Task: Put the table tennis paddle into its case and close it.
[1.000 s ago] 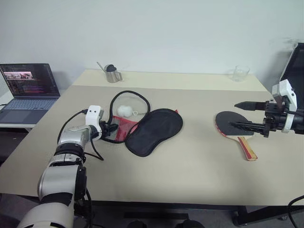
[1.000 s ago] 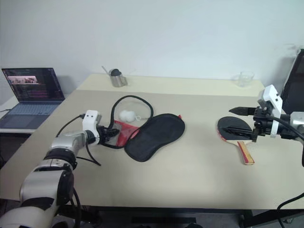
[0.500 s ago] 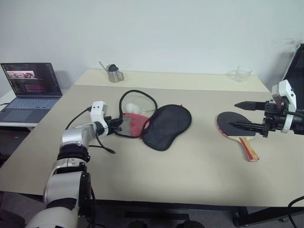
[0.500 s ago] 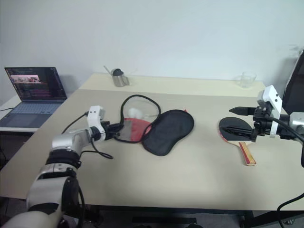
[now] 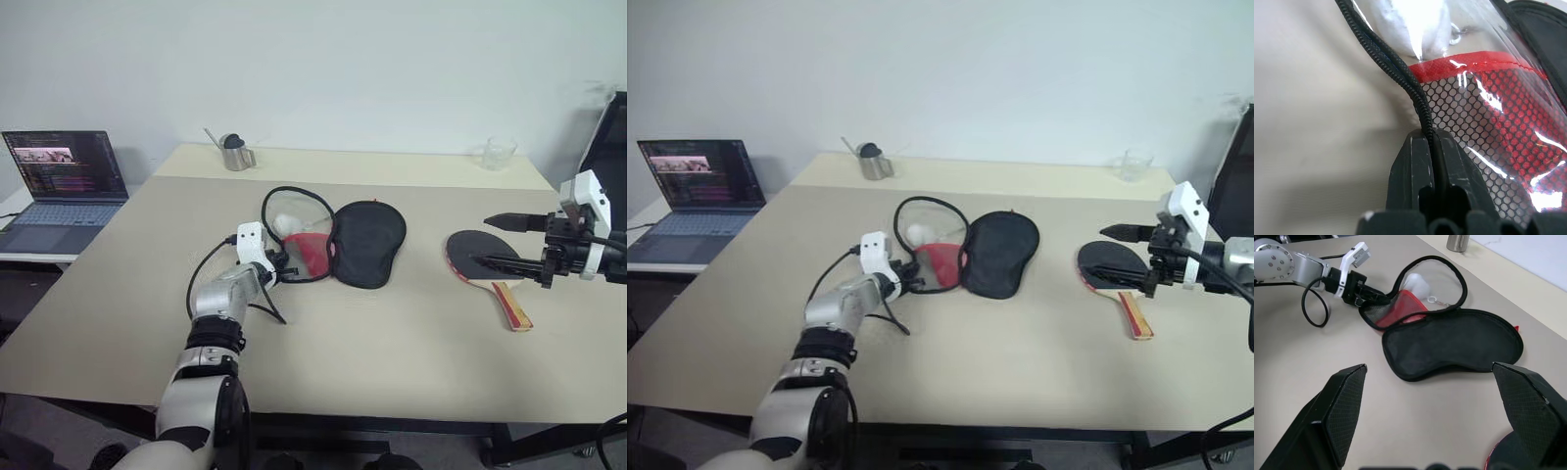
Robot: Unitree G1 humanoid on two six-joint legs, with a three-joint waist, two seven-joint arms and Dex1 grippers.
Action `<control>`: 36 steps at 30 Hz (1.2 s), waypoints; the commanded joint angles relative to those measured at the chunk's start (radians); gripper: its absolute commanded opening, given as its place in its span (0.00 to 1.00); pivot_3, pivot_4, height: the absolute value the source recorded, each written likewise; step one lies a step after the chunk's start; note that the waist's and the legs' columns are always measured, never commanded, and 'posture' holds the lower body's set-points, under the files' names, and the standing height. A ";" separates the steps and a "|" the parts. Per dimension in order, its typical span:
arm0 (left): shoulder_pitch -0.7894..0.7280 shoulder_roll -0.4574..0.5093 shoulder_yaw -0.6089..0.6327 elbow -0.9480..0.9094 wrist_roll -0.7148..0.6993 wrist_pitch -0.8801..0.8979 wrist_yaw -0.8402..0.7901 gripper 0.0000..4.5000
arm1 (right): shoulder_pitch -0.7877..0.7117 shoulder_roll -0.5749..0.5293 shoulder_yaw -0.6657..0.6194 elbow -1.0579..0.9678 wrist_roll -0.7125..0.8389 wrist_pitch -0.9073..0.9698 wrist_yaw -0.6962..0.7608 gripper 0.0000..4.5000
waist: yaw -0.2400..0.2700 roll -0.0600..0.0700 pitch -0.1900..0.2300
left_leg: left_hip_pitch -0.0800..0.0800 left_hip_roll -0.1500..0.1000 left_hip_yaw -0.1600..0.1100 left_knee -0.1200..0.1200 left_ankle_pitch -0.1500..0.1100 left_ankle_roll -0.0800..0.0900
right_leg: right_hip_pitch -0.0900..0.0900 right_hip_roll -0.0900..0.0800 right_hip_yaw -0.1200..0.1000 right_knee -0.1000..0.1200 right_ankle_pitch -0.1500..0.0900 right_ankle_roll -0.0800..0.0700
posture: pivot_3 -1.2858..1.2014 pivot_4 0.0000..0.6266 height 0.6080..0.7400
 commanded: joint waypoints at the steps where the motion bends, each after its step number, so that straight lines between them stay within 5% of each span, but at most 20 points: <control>1: -0.028 -0.013 0.005 -0.007 0.003 -0.049 0.054 0.00 | 0.006 -0.015 -0.051 -0.033 0.021 -0.007 -0.008 1.00 | 0.000 0.000 0.000 | 0.000 0.000 0.000 0.000 0.000 0.000 | 0.000 0.000 0.000 0.000 0.000 0.000 | 0.52 0.24 1.00; 15: -0.025 -0.061 -0.148 -0.089 0.050 -0.062 0.001 0.00 | 0.001 0.002 -0.040 -0.032 0.024 -0.011 -0.023 1.00 | 0.000 0.000 0.000 | -0.004 -0.001 0.000 0.001 0.000 0.000 | -0.002 0.001 0.000 -0.002 0.001 0.003 | 0.52 0.24 1.00; 21: -0.017 -0.019 -0.148 -0.118 0.038 -0.024 -0.038 0.39 | 0.000 0.007 -0.035 -0.033 0.024 -0.012 -0.021 1.00 | -0.003 0.000 0.000 | -0.004 -0.001 -0.001 0.002 0.000 0.000 | -0.002 0.001 0.000 -0.002 0.002 0.002 | 0.52 0.24 1.00; 25: 0.011 0.021 -0.168 -0.179 0.039 0.022 -0.088 0.39 | -0.003 0.006 -0.035 -0.030 0.023 -0.012 -0.019 1.00 | -0.002 0.000 0.000 | -0.004 -0.001 -0.001 0.001 0.000 0.000 | -0.002 0.002 0.000 -0.002 0.002 0.002 | 0.52 0.24 1.00; 29: 0.047 0.103 -0.178 -0.268 0.030 0.072 -0.166 0.39 | 0.014 -0.005 -0.039 -0.038 0.015 0.000 -0.029 1.00 | -0.003 0.000 0.000 | -0.004 -0.001 -0.002 0.001 0.000 0.000 | -0.002 0.001 0.001 -0.002 0.002 0.002 | 0.52 0.24 1.00; 36: 0.200 0.452 -0.266 -0.584 -0.093 0.106 -0.697 0.39 | -0.006 -0.011 0.102 0.037 -0.182 0.220 -0.301 1.00 | -0.006 0.000 0.000 | -0.004 0.001 -0.003 0.001 0.000 0.000 | -0.003 -0.001 0.000 -0.002 0.001 -0.001 | 0.52 0.24 1.00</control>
